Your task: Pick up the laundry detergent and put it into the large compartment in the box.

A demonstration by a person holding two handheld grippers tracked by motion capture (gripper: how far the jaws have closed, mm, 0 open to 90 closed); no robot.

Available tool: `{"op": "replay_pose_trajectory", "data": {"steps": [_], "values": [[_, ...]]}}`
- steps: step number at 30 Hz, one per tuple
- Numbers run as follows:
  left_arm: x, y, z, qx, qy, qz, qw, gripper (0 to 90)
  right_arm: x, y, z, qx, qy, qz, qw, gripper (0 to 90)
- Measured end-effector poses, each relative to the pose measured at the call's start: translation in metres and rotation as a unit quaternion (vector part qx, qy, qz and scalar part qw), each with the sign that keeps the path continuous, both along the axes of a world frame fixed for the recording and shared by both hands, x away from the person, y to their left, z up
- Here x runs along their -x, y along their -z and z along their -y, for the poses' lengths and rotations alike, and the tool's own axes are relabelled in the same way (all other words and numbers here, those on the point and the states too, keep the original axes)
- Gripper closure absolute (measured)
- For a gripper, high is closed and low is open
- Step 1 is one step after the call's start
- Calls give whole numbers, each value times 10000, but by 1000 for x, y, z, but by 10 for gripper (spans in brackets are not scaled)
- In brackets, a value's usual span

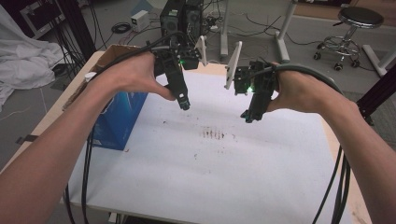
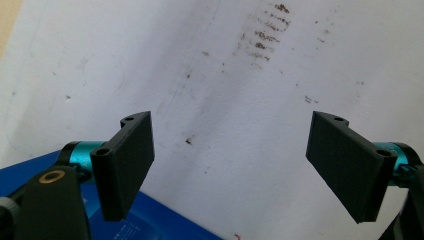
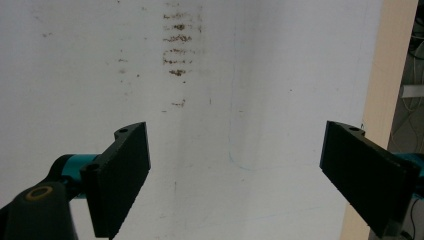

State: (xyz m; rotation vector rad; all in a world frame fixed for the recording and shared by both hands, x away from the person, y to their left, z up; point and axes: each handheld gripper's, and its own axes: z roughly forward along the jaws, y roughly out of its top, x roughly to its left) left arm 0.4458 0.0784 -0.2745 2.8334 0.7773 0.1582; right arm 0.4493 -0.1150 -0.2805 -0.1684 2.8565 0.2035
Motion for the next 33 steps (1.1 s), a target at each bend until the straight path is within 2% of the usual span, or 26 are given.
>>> {"op": "replay_pose_trajectory", "data": {"steps": [7, 13, 24, 33], "values": [[-3, 14, 1, -19, -22, -31, 10000, 195, 3, -2, 3, 5, 77, 24, 10000, 118], [-4, 20, 4, -52, 63, -65, 9999, 195, 5, -7, 6, -28, 134, 41, 9999, 118], [-2, 20, 7, -90, 150, -97, 9998, 195, 6, -7, 8, 12, 169, 45, 9998, 118], [-3, 22, 7, -109, 97, -89, 9999, 195, 4, -7, 8, -9, 142, 42, 9999, 118]]}}
